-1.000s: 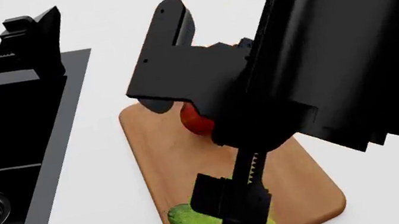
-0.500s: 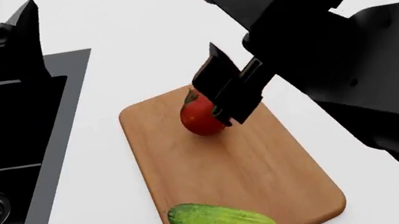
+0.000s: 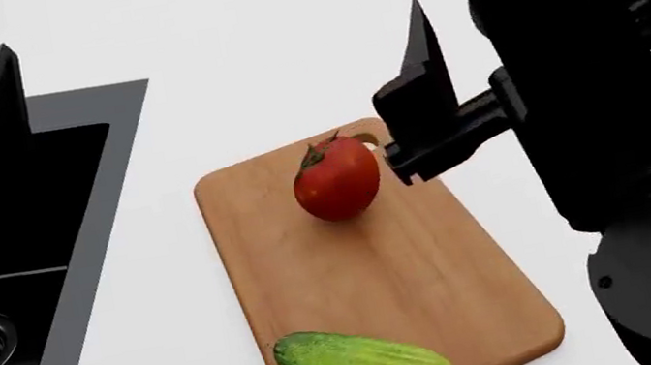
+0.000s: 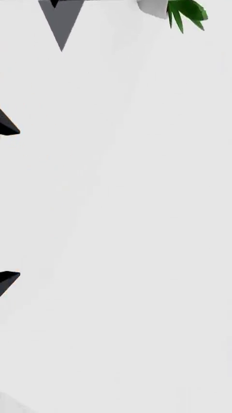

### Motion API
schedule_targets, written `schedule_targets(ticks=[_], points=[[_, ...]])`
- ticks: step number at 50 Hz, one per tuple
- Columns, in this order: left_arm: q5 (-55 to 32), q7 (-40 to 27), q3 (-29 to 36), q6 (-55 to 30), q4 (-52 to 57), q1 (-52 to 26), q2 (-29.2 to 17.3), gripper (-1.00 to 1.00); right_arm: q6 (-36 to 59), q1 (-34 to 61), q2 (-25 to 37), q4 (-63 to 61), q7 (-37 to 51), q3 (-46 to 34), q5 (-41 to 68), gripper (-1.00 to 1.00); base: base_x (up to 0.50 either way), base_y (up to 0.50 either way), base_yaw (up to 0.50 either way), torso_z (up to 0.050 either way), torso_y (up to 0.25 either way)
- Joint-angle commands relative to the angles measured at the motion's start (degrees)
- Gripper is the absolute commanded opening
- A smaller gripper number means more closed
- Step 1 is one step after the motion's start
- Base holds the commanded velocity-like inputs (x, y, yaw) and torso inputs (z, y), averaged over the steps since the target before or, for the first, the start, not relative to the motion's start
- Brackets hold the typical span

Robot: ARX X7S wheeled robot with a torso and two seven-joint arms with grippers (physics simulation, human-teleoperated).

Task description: Pick the vegetables from the sink and place them on the cutting board.

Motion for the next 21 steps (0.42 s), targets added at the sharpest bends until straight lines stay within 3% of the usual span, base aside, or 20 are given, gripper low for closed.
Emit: schedule_targets(ticks=[1, 7, 12, 21], points=[[4.5, 2.8, -0.4, 6.5, 4.4, 4.7, -0.1, 1.0, -7.8, -6.7, 2.3, -4.7, 5.5, 1.2, -4.2, 1.0, 0.0, 0.0, 0.0, 0.0, 0.0], [7.4, 2.6, -0.6, 9.0, 9.8, 7.3, -1.0, 1.0, -15.5, -13.6, 5.7, -9.0, 8.9, 1.1, -10.0, 1.0, 0.0, 0.0, 0.0, 0.0, 0.0], [12.1, 4.8, 1.0, 13.4, 9.4, 10.9, 0.1, 1.0, -24.6, -21.1, 5.9, -4.6, 8.2, -0.3, -16.0, 1.0, 0.0, 0.0, 0.0, 0.0, 0.0], [13.1, 7.0, 0.0, 17.7, 7.6, 14.5, 0.6, 1.0, -27.1, -23.7, 5.6, -5.9, 10.0, -0.8, -18.9, 1.0, 0.0, 0.0, 0.0, 0.0, 0.0]])
